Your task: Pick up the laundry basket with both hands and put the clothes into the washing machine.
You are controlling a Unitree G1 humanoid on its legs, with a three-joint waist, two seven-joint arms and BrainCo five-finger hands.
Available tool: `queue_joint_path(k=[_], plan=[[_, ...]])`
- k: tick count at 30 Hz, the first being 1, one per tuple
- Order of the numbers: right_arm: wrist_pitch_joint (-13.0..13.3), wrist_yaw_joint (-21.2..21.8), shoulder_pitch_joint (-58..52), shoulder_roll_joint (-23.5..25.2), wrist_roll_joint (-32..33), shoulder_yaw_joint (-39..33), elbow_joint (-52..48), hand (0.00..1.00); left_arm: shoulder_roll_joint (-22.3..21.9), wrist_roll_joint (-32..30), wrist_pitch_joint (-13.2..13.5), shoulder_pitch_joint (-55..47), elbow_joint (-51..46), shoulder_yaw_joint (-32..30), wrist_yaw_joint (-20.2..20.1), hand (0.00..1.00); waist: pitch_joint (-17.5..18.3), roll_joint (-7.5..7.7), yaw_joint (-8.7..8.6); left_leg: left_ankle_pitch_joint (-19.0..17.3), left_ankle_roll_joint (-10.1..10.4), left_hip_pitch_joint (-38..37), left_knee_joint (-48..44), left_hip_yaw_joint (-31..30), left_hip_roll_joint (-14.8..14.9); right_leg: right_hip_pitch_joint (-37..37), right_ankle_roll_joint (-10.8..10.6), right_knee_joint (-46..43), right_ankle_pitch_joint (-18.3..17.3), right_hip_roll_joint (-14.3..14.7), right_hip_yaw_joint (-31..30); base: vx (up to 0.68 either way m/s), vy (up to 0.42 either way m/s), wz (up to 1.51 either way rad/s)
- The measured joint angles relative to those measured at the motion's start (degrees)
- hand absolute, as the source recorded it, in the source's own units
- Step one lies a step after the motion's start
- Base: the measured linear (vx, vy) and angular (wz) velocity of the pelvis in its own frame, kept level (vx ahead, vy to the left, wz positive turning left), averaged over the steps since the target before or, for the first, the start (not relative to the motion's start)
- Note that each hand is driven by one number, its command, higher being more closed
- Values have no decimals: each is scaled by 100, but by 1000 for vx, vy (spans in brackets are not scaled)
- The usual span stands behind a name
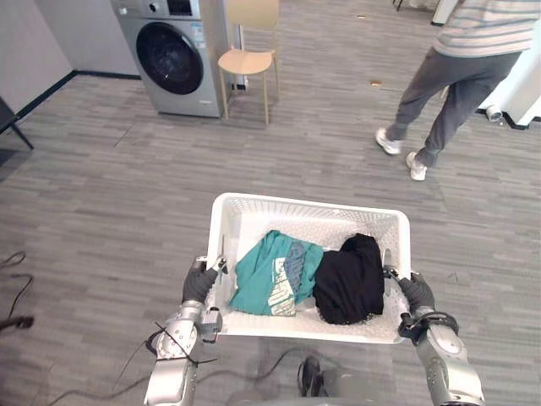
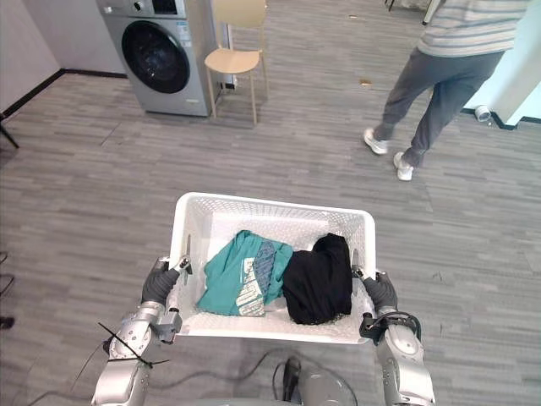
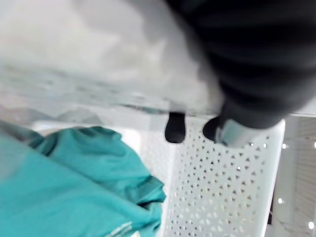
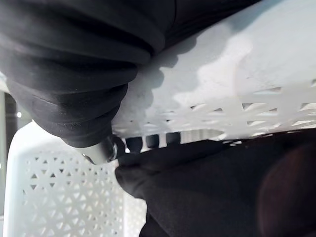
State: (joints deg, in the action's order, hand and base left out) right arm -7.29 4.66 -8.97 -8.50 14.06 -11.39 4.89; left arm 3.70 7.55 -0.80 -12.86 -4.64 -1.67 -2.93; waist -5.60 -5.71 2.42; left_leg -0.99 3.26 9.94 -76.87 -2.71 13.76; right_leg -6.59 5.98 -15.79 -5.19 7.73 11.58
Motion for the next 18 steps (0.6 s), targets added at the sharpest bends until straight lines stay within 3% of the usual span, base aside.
queue_joint_path(k=[1, 2, 3, 5, 6, 7, 8, 9, 10, 11, 13, 14, 15, 16, 17, 18], plan=[[-1, -4, 0, -14, 0, 0, 7, 100, 50, 6, 0, -5, 27, -3, -11, 100, -33, 60, 15, -190, -132, 215, -143, 60, -15, 309, -4, 172, -8, -7, -82, 875, -98, -28], [0, -65, 5, -16, 0, 43, 8, 100, 54, 14, 8, -5, 51, -4, -14, 100, -95, 181, 154, -557, -269, 627, 25, 314, -21, 856, -4, 487, -9, -86, -213, 542, -27, -26], [1, -81, 17, -53, 4, 44, 9, 100, 51, 21, 19, 6, 66, 1, -19, 100, -107, 238, 166, -722, -306, 848, 302, 460, -17, 1073, -5, 643, -10, -135, -286, 646, 8, -36], [11, -90, 237, -225, 20, 73, 43, 100, 24, 40, 141, 47, 92, -16, -3, 100, -120, 404, 194, -950, -309, 1418, 2849, 1039, -264, 1615, -218, 1034, -304, -468, -488, 617, 92, -37], [13, -89, 282, -285, 42, 71, 57, 100, -4, 69, 148, 62, 106, -17, 9, 100, -120, 390, 193, -871, -200, 1478, 3709, 1082, -308, 1715, -323, 1105, -394, -518, -534, 758, 255, -36], [19, -88, 374, -396, 60, 73, 112, 100, -104, 73, 148, 64, 122, -9, 20, 100, -56, 160, 196, -566, 202, 1511, 5422, 1009, -358, 1931, -408, 1219, -573, -523, -649, 640, 265, -56], [35, -88, 476, -409, 62, 96, 311, 100, -128, 69, 129, 67, 138, -13, 60, 100, -69, 141, 281, 272, 169, 1456, 5577, 1040, -389, 2147, -457, 1293, -791, -605, -887, 757, 379, -68], [35, -92, 554, -343, 62, 126, 521, 100, -126, 53, 121, 117, 211, -28, 89, 100, -54, 221, 292, 137, -336, 1399, 5321, 1148, -570, 2261, -513, 1188, -878, -779, -1047, 656, 346, -41], [28, -92, 562, -340, 59, 130, 585, 100, -79, 20, 76, 192, 304, -32, 99, 100, -58, 265, 237, -194, -667, 1436, 4971, 1209, -642, 2182, -531, 785, -886, -968, -1115, 671, 361, -7], [16, -92, 561, -340, 58, 148, 586, 100, -52, 23, 62, 171, 308, -25, 105, 100, -48, 307, 239, -385, -713, 1410, 4847, 1279, -701, 2053, -568, 424, -907, -1061, -1194, 699, 355, -4], [16, -91, 562, -312, 53, 228, 621, 100, -3, 32, 64, 105, 303, -36, 184, 100, -37, 597, 313, -773, -890, 1063, 4817, 1580, -1001, 1377, -1010, -1339, -913, -1441, -1350, 658, 331, -15], [19, -84, 579, -268, 53, 244, 767, 100, 104, 31, 60, 107, 302, -2, 184, 100, -45, 801, 273, -1089, -1061, 675, 4890, 1651, -1326, 747, -1899, -2968, -168, -1801, -1353, 622, 269, 16], [19, -85, 573, -229, 53, 233, 809, 100, 151, 29, 60, 108, 300, 34, 187, 100, -65, 837, 240, -1221, -1104, 496, 4887, 1631, -1419, 547, -1957, -3559, 255, -1911, -1306, 730, 263, 37], [16, -85, 523, -135, 49, 238, 836, 100, 210, 28, 43, 51, 299, 95, 224, 100, -78, 807, 148, -1451, -1158, 109, 4866, 1547, -1486, 181, -1718, -4584, 262, -2027, -1153, 598, 154, 32], [16, -86, 413, -71, 46, 240, 834, 100, 251, 16, -11, 32, 265, 105, 221, 100, -93, 747, 141, -1540, -1177, -329, 4977, 1479, -1484, -110, -1386, -5108, 26, -2018, -964, 584, 139, 23], [17, -86, 376, -50, 46, 243, 830, 100, 276, 11, -23, 23, 239, 108, 221, 100, -112, 711, 141, -1556, -1156, -570, 5106, 1416, -1477, -255, -1231, -5193, -100, -1988, -851, 555, 105, 12]])
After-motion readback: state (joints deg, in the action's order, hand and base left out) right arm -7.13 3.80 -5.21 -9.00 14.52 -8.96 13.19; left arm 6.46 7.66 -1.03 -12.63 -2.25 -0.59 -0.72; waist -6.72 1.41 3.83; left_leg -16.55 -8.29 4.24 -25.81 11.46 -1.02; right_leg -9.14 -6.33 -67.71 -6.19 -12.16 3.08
